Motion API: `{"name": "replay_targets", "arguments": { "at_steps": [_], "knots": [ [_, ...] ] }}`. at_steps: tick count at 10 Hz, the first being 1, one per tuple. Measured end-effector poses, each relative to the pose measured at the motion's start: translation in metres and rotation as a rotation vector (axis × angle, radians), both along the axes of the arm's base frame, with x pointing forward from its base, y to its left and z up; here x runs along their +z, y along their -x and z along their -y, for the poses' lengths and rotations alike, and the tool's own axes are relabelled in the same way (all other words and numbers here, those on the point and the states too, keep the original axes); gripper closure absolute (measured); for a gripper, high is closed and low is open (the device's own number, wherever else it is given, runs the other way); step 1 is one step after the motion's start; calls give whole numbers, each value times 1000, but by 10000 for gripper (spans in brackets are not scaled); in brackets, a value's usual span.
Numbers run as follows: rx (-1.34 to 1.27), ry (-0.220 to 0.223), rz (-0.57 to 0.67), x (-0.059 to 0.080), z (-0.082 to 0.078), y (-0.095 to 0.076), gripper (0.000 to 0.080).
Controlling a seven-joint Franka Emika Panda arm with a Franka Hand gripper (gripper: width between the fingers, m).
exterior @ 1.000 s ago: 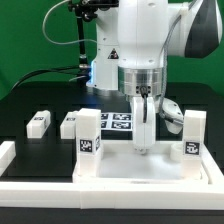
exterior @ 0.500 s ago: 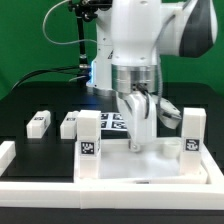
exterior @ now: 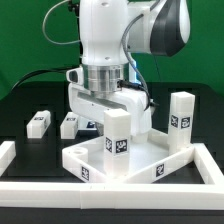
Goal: Assemble desk
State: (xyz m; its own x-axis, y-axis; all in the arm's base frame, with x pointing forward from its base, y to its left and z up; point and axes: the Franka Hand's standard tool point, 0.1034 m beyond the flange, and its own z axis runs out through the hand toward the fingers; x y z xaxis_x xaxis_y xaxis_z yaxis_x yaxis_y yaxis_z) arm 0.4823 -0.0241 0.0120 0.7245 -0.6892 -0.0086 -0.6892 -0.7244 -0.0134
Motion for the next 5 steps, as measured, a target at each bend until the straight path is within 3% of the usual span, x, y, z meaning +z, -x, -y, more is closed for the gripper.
{"name": "replay_targets", "arguments": {
  "at_steps": [3,5],
  "knots": [
    [191,5,3,1,5,-2,739],
    [489,-1,15,12,16,-37,739]
  ]
}}
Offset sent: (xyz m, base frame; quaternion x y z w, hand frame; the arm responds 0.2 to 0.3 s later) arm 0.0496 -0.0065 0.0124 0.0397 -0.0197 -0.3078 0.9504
